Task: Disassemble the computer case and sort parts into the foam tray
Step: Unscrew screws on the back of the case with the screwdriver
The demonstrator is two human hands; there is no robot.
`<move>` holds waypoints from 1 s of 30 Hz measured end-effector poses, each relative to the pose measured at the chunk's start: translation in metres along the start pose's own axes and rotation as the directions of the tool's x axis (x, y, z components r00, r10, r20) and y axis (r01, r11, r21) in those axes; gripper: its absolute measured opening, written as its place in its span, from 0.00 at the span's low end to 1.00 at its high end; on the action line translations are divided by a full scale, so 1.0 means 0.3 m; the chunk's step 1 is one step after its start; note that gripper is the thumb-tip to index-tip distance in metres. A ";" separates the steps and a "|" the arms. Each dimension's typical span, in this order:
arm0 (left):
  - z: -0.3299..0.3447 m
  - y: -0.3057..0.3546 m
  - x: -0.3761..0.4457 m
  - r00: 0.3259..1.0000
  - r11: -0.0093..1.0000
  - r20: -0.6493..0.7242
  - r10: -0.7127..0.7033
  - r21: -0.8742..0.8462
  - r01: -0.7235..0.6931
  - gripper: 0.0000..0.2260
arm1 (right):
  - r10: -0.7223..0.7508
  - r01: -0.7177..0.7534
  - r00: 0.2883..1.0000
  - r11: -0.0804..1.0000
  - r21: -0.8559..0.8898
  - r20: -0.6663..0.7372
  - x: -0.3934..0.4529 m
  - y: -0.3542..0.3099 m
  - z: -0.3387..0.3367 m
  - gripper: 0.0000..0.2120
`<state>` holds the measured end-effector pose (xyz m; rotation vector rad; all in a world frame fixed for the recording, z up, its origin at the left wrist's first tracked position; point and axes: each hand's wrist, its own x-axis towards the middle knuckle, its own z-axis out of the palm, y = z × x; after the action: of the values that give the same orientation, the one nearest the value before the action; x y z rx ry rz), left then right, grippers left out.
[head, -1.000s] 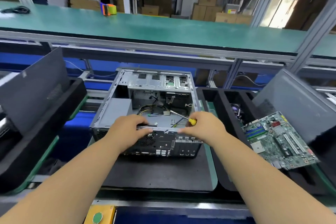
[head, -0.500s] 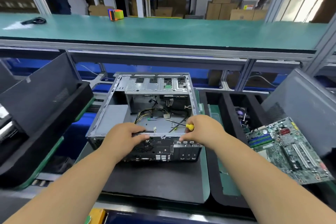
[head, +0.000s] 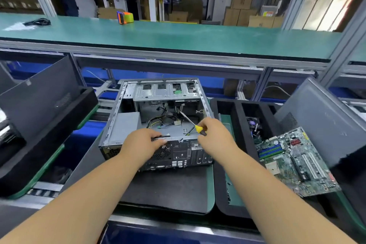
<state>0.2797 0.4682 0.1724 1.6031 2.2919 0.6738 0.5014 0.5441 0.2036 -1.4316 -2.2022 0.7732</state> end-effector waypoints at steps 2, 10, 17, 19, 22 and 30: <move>-0.014 -0.001 0.011 0.997 0.999 0.068 0.037 0.015 -0.039 0.14 | 0.037 -0.034 0.999 0.991 0.130 -0.021 -0.026 -0.008 0.032 0.09; -0.071 0.024 0.112 0.832 0.890 0.454 0.318 0.160 -0.428 0.26 | 0.202 -0.158 0.979 0.856 0.492 -0.038 -0.126 -0.045 0.156 0.11; -0.030 -0.016 0.146 0.816 0.885 0.403 0.416 0.027 -0.465 0.20 | 0.353 -0.254 0.935 0.733 0.631 -0.034 -0.200 -0.095 0.219 0.06; -0.023 -0.027 0.148 0.828 0.894 0.367 0.423 -0.023 -0.447 0.19 | 0.374 -0.266 0.927 0.718 0.643 -0.034 -0.220 -0.104 0.235 0.06; -0.018 -0.038 0.145 0.854 0.906 0.317 0.413 -0.047 -0.421 0.18 | 0.388 -0.264 0.921 0.710 0.653 -0.048 -0.241 -0.116 0.258 0.05; -0.012 -0.044 0.134 0.869 0.901 0.245 0.430 -0.058 -0.430 0.12 | 0.417 -0.285 0.907 0.699 0.655 -0.051 -0.269 -0.131 0.290 0.05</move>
<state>0.2530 0.5011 0.1707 2.0923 1.7654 0.5211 0.4537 0.4371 0.1594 -1.4807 -1.3049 1.2949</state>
